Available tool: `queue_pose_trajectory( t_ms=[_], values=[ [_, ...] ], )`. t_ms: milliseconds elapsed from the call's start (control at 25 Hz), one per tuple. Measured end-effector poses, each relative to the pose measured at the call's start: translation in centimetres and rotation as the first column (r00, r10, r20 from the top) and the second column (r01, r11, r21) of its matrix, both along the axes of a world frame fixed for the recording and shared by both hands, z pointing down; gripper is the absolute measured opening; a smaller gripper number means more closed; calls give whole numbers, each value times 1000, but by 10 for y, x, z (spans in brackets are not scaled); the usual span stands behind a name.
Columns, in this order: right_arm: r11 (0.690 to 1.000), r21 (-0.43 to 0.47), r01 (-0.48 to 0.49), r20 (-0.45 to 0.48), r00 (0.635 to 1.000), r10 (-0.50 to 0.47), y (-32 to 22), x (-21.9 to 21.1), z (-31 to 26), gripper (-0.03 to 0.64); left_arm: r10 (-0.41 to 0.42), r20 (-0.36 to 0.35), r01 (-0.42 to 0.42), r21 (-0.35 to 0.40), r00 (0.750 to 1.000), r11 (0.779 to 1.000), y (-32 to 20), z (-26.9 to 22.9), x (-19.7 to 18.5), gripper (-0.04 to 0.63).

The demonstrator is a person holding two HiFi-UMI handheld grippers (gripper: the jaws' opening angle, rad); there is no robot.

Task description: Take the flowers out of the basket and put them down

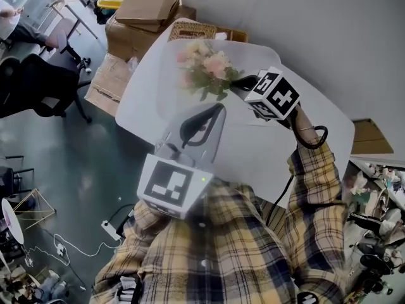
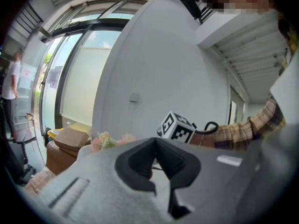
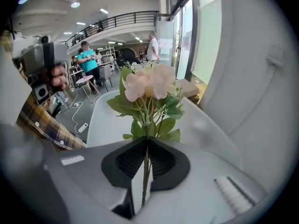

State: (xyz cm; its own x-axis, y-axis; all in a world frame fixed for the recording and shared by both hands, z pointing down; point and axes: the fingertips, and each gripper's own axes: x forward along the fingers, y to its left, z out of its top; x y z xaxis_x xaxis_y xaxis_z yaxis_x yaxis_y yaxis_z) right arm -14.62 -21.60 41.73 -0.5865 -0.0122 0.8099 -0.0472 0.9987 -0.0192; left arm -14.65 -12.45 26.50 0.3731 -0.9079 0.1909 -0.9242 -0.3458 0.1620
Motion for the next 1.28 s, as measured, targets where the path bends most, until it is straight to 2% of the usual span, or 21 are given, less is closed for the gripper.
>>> queue_pose_trajectory(
  t_ms=[200, 440, 640, 800, 1040, 1160, 1280],
  values=[
    [993, -1, -116, 132, 985, 115, -12, 23, -47, 20, 63, 11, -63, 8, 998, 998, -2, -3, 21, 2],
    [969, -8, -246, 279, 930, 238, -19, 67, -105, 21, 160, 21, -160, 8, 987, 987, -9, -3, 53, 2],
    [945, 14, -328, 365, 881, 300, -10, 112, -149, 21, 252, 28, -252, 6, 967, 968, -14, -1, 89, 2],
    [923, 56, -381, 368, 867, 336, 3, 144, -162, 21, 329, 32, -329, 6, 944, 944, -17, 0, 117, 2],
    [880, 41, -473, 340, 835, 433, 17, 196, -143, 21, 434, 19, -434, -9, 901, 901, -22, 6, 163, 2],
    [846, 26, -533, 329, 804, 496, 25, 230, -130, 21, 485, 27, -484, -20, 874, 875, -18, 12, 190, 2],
    [797, 9, -604, 322, 756, 570, 36, 265, -117, 21, 537, 27, -536, -31, 843, 844, -11, 19, 217, 2]
  ],
)
